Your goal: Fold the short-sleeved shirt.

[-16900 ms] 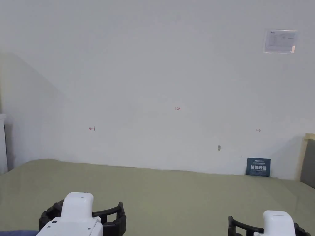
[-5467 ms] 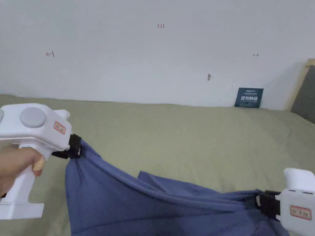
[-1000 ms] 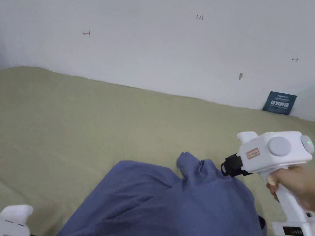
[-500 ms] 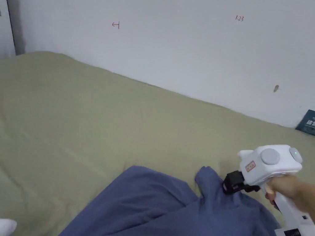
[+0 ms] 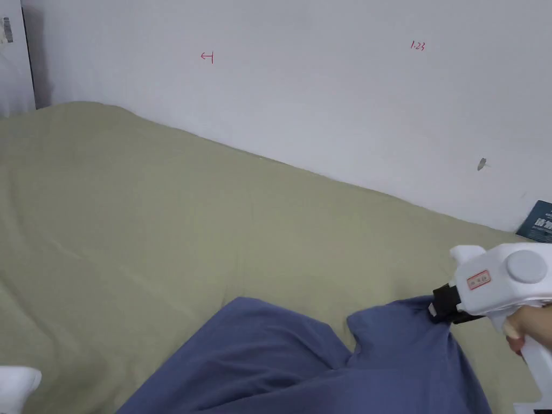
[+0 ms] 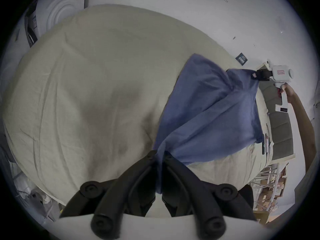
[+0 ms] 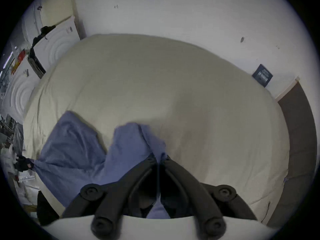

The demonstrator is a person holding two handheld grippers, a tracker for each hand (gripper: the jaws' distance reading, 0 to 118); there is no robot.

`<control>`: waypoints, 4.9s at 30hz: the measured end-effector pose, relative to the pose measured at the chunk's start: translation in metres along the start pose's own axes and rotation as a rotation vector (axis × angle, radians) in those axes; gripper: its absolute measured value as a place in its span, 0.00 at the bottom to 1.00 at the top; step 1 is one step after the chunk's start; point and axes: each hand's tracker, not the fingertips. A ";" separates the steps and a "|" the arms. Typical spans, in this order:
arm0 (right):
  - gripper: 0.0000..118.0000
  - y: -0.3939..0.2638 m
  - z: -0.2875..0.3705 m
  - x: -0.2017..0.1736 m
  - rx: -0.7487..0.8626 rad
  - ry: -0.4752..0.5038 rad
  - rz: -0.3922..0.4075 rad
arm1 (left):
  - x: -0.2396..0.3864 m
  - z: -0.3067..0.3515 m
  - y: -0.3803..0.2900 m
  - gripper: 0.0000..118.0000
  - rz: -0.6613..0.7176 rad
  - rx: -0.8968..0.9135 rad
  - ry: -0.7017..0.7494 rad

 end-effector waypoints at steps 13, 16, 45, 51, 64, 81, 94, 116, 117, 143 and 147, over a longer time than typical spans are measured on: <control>0.02 0.027 0.182 0.022 0.302 -0.128 -0.084 | 0.045 0.113 0.097 0.05 -0.143 0.285 -0.036; 0.02 0.036 0.214 0.030 0.364 -0.147 -0.119 | 0.057 0.135 0.131 0.05 -0.176 0.352 0.002; 0.02 0.118 0.288 0.059 0.687 -0.324 -0.288 | 0.141 0.172 0.378 0.05 -0.219 0.546 0.126; 0.02 0.133 0.280 0.063 0.742 -0.342 -0.331 | 0.153 0.165 0.404 0.05 -0.217 0.607 0.118; 0.02 0.128 0.251 0.079 0.623 -0.286 -0.317 | 0.144 0.141 0.402 0.05 -0.259 0.493 0.146; 0.02 -0.076 0.265 0.017 0.364 -0.217 -0.236 | 0.075 0.143 0.202 0.05 -0.296 0.312 0.060; 0.02 -0.279 0.268 -0.044 0.264 -0.154 -0.304 | 0.019 0.122 0.009 0.05 -0.281 0.149 -0.003; 0.02 -0.400 0.206 -0.063 0.030 -0.105 -0.417 | -0.028 0.071 -0.080 0.05 -0.182 0.000 -0.023; 0.02 -0.401 0.199 -0.063 0.022 -0.107 -0.419 | -0.029 0.065 -0.080 0.05 -0.174 -0.007 -0.021; 0.00 -0.435 0.216 -0.091 0.067 -0.114 -0.472 | -0.011 0.115 -0.132 0.00 -0.189 0.138 0.102; 0.00 -0.438 0.202 -0.092 0.031 -0.094 -0.465 | -0.017 0.092 -0.129 0.00 -0.184 0.098 0.114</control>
